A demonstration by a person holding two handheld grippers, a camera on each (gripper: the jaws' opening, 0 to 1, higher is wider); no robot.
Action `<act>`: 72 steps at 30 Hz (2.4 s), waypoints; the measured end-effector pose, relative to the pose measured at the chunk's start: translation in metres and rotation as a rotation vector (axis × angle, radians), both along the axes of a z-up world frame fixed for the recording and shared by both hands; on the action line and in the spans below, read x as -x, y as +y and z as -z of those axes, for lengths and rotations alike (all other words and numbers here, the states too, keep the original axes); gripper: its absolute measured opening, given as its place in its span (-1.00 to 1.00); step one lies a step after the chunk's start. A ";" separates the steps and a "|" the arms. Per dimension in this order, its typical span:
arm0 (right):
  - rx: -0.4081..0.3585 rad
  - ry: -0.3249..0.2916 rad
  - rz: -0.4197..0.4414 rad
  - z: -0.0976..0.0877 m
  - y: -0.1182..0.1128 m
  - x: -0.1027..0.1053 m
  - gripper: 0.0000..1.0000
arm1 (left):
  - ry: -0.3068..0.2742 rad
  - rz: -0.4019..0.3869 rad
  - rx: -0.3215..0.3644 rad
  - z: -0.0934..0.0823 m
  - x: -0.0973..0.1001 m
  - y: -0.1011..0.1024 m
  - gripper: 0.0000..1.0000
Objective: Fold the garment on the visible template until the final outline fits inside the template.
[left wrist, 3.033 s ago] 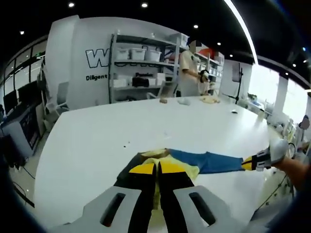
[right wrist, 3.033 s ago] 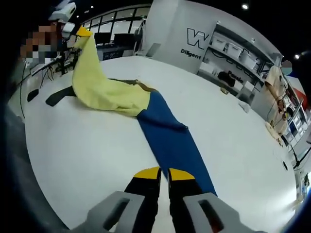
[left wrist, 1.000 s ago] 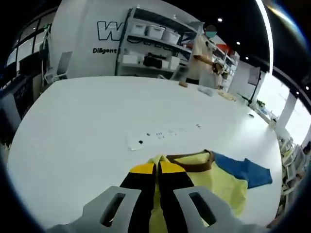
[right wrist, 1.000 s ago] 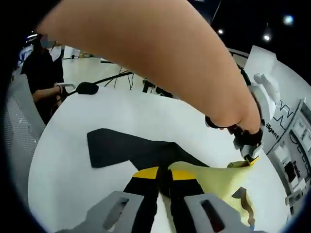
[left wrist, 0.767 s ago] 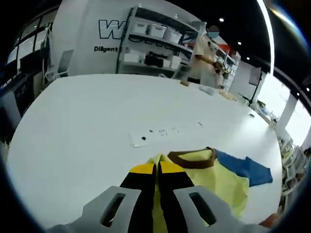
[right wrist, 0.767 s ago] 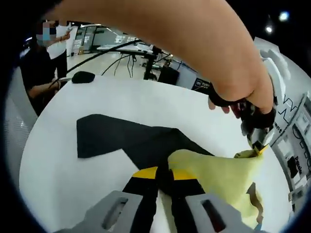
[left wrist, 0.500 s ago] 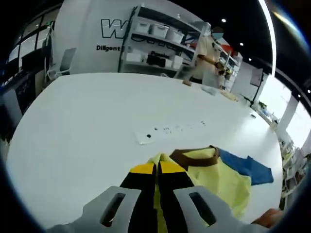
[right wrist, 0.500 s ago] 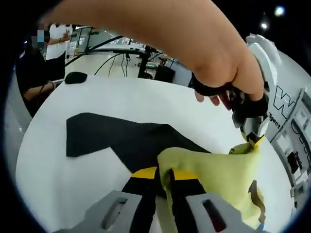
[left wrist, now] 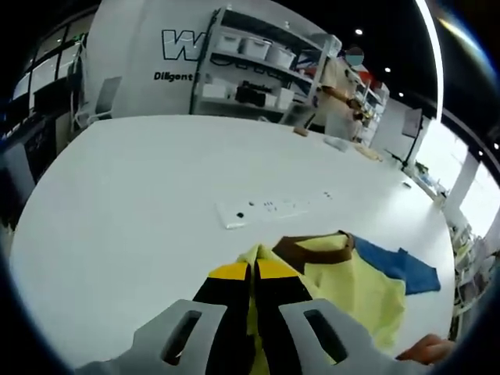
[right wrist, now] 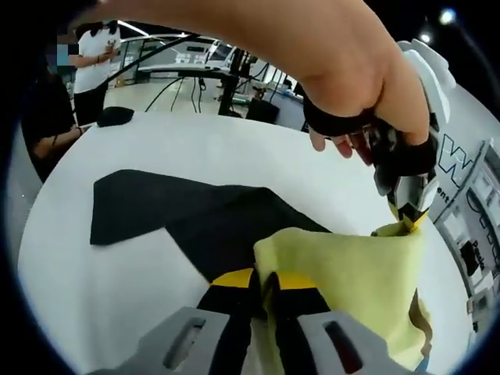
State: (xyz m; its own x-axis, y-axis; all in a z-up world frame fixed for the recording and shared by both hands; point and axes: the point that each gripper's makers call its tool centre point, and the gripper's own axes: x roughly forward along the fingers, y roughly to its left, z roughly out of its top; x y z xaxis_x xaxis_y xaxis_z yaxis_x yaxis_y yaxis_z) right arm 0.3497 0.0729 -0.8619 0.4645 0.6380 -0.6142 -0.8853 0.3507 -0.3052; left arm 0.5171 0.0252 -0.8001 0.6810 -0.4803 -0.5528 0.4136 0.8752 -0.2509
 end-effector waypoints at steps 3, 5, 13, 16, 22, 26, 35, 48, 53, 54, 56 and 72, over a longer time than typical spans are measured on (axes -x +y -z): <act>0.005 -0.005 -0.004 0.000 0.000 0.000 -1.00 | 0.000 -0.001 -0.002 0.000 0.000 0.001 -1.00; 0.005 -0.006 -0.004 -0.001 0.000 0.001 -1.00 | 0.000 -0.001 -0.002 0.000 0.001 0.001 -1.00; -0.022 -0.025 -0.033 -0.021 0.001 0.012 -1.00 | -0.007 -0.001 -0.008 -0.004 0.002 0.002 -1.00; -0.045 -0.043 -0.034 -0.037 -0.002 0.016 -1.00 | -0.013 -0.003 -0.010 -0.009 0.003 0.003 -1.00; -0.085 -0.064 -0.028 -0.066 -0.013 0.023 -1.00 | -0.028 -0.008 -0.018 -0.021 0.006 0.007 -1.00; -0.090 -0.088 -0.023 -0.079 -0.020 0.024 -1.00 | -0.041 -0.015 -0.019 -0.032 0.008 0.011 -1.00; -0.117 -0.126 -0.013 -0.114 -0.043 0.038 -1.00 | -0.077 -0.026 -0.040 -0.060 0.023 0.023 -1.00; -0.151 -0.204 -0.008 -0.161 -0.082 0.059 -1.00 | -0.131 -0.037 -0.063 -0.100 0.053 0.041 -1.00; -0.161 -0.225 0.005 -0.171 -0.100 0.072 -1.00 | -0.157 -0.019 -0.080 -0.118 0.076 0.045 -1.00; -0.164 -0.227 0.012 -0.172 -0.104 0.075 -1.00 | -0.164 -0.014 -0.082 -0.122 0.082 0.046 -1.00; -0.171 -0.229 0.011 -0.175 -0.108 0.080 -1.00 | -0.167 -0.003 -0.091 -0.124 0.091 0.047 -1.00; -0.145 -0.204 -0.055 -0.174 -0.145 0.121 -1.00 | -0.158 0.093 -0.098 -0.125 0.168 0.045 -1.00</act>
State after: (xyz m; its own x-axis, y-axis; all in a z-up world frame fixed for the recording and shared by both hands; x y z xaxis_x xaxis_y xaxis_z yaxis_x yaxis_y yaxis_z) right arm 0.2290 -0.0726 -0.6884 0.5317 0.7402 -0.4116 -0.8295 0.3572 -0.4293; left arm 0.3490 0.0704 -0.6755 0.7182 -0.4940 -0.4900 0.5208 0.8487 -0.0923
